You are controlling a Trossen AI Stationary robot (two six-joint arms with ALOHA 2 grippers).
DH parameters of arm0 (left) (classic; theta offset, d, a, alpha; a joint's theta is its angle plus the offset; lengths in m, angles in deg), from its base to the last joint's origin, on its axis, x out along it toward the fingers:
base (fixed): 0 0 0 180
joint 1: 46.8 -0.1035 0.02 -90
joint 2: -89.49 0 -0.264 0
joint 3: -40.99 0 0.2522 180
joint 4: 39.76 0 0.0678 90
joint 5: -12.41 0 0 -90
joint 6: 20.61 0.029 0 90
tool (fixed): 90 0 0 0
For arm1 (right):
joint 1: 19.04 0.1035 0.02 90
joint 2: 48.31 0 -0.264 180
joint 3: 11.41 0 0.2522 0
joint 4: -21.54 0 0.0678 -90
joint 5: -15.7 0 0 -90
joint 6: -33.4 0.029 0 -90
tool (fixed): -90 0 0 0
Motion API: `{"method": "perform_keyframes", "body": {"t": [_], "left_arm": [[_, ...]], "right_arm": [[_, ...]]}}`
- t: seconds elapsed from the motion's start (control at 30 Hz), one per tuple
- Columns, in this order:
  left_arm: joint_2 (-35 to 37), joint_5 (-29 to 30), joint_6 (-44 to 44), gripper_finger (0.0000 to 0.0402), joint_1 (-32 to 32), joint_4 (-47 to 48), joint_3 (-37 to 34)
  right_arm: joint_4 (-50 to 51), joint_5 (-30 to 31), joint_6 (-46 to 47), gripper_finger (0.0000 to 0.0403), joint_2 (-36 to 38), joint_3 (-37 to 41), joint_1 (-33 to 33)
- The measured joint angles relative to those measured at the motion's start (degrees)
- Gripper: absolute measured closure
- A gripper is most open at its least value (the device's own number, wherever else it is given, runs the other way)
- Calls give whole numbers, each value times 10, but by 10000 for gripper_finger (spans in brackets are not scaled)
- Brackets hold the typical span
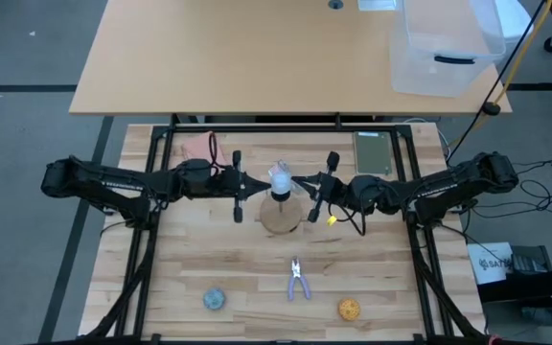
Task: Screw lightbulb
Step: Insert the lightbulb on the lamp
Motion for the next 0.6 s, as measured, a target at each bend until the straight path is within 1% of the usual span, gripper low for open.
{"method": "perform_keyframes", "body": {"t": [0.5, 0.6], "left_arm": [[0, 3, -19, 402, -29, 3, 0], [0, 32, -36, 402, -36, 9, 0]], "right_arm": [[14, 0, -10, 403, 0, 0, 33], [21, 0, -12, 403, 0, 0, 41]]}}
